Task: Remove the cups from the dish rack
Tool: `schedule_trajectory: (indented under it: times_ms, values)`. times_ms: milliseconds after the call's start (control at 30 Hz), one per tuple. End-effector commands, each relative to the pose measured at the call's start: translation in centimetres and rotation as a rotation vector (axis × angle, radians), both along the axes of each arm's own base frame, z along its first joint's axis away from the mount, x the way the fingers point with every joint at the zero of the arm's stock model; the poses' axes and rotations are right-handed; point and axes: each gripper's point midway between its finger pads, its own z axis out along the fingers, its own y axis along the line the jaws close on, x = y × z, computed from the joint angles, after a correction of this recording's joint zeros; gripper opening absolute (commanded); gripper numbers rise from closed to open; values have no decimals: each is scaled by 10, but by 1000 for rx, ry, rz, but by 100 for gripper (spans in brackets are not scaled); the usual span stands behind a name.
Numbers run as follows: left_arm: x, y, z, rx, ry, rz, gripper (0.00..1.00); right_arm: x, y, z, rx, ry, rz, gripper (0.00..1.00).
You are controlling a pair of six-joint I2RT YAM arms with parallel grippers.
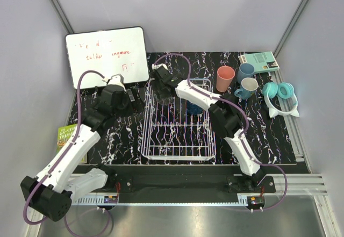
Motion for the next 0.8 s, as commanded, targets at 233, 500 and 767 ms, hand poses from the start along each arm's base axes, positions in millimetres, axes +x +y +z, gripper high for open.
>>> schedule_trajectory:
  times_ms: [233, 500, 767]
  values:
    - [5, -4, 9, -35, -57, 1, 89, 0, -14, 72, 48, -140, -53, 0]
    - [9, -14, 9, -90, -79, -17, 89, -31, -40, 172, 207, -256, -73, 0]
    - [10, -54, 28, -338, -185, -130, 89, -80, -50, 211, 492, -239, -8, 0]
